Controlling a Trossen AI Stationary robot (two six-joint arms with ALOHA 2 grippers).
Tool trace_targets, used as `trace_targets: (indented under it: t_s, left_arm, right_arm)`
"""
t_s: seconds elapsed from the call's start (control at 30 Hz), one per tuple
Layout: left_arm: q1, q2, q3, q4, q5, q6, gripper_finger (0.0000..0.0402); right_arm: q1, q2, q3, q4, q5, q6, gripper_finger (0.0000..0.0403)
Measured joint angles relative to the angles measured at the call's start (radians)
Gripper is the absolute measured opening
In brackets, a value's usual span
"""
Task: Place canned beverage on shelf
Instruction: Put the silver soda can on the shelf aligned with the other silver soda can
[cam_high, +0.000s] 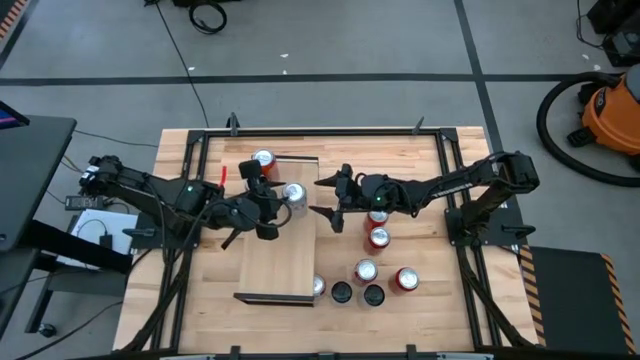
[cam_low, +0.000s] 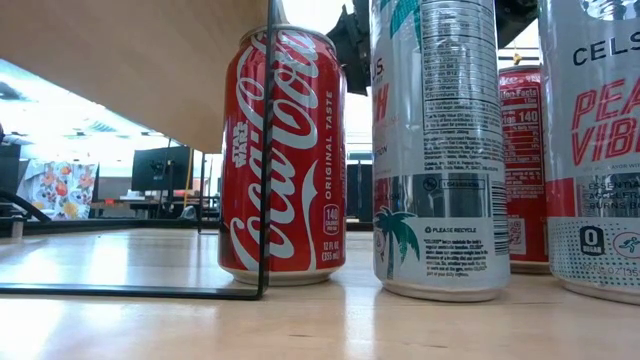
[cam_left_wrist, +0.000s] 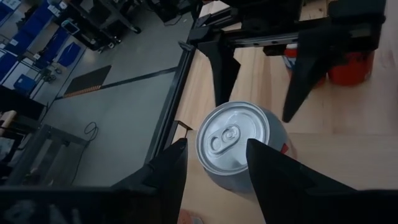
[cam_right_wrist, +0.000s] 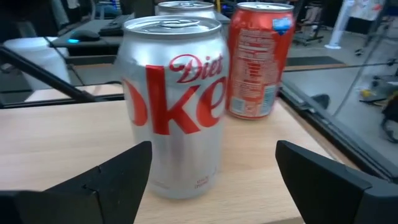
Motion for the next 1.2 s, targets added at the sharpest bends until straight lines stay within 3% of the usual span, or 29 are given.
trace_targets:
  t_s: [0.47,0.67,0.73,1.07,1.2]
  left_arm:
    - [0.000,0.000,0.001,-0.039,-0.004,0.003,0.0176]
    - [0.000,0.000,0.001,-0.038,-0.006,0.029,0.0176]
    - [0.002,0.000,0.001,-0.038,-0.006,0.030,0.0176]
    - [-0.002,-0.001,0.001,-0.036,-0.007,0.030,0.0176]
    - [0.003,0.005,0.003,-0.036,-0.002,0.031,0.0176]
  right_arm:
    - [0.001,0.000,0.000,0.055,-0.253,0.013,0.0352]
    - [0.015,0.000,0.000,0.055,-0.268,0.016,0.0352]
    - [0.020,0.000,0.000,0.055,-0.263,0.009,0.0352]
    - [0.032,0.000,0.000,0.066,-0.028,-0.118,0.0352]
    - [0.020,0.000,0.000,0.075,-0.015,-0.123,0.0352]
